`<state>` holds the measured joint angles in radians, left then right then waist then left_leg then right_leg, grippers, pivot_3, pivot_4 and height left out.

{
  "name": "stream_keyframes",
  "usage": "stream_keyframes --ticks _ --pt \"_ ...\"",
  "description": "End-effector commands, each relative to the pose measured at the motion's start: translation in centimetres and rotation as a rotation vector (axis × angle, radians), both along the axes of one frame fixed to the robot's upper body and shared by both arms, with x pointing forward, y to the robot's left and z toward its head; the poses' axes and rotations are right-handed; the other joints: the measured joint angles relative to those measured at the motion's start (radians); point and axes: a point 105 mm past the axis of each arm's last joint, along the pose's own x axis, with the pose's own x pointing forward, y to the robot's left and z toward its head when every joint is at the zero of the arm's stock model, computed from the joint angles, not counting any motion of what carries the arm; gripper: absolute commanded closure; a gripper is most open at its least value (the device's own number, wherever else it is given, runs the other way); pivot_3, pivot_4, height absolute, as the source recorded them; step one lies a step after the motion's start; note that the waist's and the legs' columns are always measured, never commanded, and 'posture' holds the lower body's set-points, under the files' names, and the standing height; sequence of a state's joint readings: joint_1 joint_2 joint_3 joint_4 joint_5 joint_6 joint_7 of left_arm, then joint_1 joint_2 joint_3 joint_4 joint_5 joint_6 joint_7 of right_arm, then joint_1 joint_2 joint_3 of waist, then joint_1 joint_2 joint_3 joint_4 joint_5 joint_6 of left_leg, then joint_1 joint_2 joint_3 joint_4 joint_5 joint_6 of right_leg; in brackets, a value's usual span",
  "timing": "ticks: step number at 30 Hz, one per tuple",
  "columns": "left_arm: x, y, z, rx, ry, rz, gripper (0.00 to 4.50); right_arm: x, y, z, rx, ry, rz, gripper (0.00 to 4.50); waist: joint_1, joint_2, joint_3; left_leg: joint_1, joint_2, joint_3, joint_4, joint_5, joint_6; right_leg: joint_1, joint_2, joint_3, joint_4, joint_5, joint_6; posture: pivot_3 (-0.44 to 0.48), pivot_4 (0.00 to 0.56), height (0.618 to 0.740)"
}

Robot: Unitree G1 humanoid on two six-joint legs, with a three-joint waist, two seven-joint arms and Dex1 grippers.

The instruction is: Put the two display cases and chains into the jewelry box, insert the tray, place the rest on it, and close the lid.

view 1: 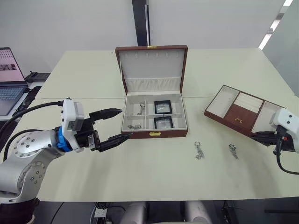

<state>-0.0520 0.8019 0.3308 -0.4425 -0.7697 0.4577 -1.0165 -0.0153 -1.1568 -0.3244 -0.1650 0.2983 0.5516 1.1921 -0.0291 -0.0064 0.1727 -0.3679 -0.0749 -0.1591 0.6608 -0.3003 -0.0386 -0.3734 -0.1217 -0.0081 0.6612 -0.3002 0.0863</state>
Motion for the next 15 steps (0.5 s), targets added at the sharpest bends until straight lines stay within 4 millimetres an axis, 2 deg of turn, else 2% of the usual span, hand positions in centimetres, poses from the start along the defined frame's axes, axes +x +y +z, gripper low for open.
stream_keyframes --ticks 1,6,9,15 --pt "-0.3 0.9 0.9 0.031 -0.066 0.036 0.00 0.1 0.6 2.5 -0.024 -0.074 0.051 4.46 0.003 0.000 0.000 0.000 0.000 0.000 0.000 0.000 0.000 0.000 0.000 0.000 0.000 0.000 0.000 0.000 0.150 0.740" --pt "-0.5 2.0 0.9 0.043 -0.075 0.067 0.00 0.3 0.7 3.8 -0.043 -0.106 0.085 4.46 0.004 0.000 0.000 0.000 0.000 0.000 0.000 0.000 0.000 0.000 -0.001 0.000 0.000 0.000 0.000 0.000 0.150 0.740" --pt "-0.5 2.8 0.8 0.049 -0.083 0.090 0.00 0.1 1.4 4.5 -0.044 -0.116 0.114 4.46 0.004 0.000 0.000 0.000 0.000 0.000 0.000 0.000 0.000 0.000 -0.001 -0.001 -0.001 0.000 0.000 0.000 0.150 0.740" --pt "-1.3 3.3 -0.3 0.074 -0.066 0.087 0.00 -1.8 5.0 5.6 -0.075 -0.071 0.322 4.46 0.002 0.002 0.002 0.000 0.000 0.000 0.000 0.000 0.000 0.000 -0.001 0.000 -0.001 0.000 0.000 0.000 0.150 0.740"
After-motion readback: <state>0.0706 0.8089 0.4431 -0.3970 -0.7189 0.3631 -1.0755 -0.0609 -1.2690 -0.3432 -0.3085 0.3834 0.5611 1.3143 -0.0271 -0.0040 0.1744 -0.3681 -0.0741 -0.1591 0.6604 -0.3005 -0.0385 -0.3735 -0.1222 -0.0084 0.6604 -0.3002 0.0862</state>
